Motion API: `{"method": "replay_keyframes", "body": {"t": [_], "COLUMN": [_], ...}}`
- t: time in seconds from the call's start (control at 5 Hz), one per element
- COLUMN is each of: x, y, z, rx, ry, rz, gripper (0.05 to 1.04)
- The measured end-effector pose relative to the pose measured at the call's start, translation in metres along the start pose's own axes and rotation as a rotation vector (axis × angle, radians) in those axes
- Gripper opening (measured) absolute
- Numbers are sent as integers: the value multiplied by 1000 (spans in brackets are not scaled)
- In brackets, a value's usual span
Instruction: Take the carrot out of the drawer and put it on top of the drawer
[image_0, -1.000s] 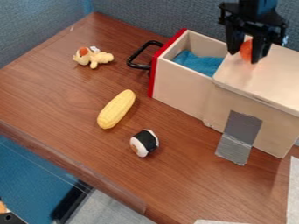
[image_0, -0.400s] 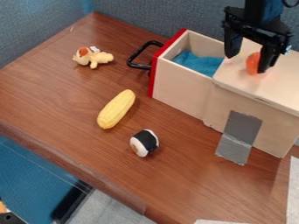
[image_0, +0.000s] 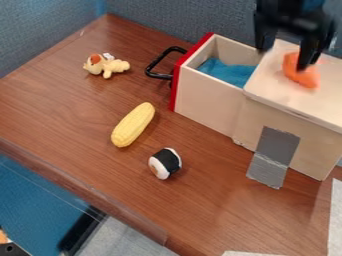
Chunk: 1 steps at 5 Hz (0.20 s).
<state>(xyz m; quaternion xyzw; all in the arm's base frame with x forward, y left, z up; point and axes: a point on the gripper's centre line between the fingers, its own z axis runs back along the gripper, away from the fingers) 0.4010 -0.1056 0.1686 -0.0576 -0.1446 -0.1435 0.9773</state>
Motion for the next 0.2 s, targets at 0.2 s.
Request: {"method": "replay_keyframes", "body": {"t": [0.2], "x": [-4], "y": [5], "z": [17], "rx": [42], "ry": [5], "rz": [24], "gripper": [1001]}}
